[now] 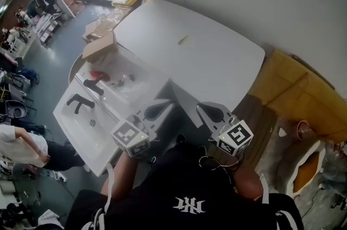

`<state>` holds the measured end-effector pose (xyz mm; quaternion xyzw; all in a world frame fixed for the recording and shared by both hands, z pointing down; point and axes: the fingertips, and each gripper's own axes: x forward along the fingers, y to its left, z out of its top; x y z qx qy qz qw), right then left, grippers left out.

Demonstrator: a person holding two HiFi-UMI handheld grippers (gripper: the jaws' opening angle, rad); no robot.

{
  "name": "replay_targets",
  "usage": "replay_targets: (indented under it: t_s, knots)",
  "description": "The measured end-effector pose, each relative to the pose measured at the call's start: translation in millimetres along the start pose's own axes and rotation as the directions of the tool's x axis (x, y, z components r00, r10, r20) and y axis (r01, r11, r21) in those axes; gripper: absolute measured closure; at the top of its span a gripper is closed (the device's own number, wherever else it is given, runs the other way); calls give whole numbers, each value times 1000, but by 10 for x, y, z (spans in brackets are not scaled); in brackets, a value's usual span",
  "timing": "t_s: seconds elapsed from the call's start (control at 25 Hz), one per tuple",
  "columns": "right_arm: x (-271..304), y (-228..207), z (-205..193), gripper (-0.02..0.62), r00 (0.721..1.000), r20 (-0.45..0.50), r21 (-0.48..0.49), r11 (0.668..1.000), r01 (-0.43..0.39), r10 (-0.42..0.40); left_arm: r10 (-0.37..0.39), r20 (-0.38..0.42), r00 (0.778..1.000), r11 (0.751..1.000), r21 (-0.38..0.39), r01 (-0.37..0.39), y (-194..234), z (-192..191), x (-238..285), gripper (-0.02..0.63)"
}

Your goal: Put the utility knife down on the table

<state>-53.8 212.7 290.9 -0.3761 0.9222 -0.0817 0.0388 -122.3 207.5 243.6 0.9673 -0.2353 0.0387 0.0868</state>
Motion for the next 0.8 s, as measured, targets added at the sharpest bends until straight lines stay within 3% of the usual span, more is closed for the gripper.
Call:
replay_targets:
  t_s: [0.28,0.48,0.8]
  knots:
    - [65,299,135,592,999,-34,-71,998,0,-3,-50,18,999,999,-7,51,-15,7,-168,600]
    - [323,641,187,592,998,-59,-103,995,11,-17,-68,38,997,998,-11,68,154,70,-557,600]
    - [724,973,69,592,997,-66,-117,993,33,-41,-87,7,996,996,-17,87,455,-145,-1086,600]
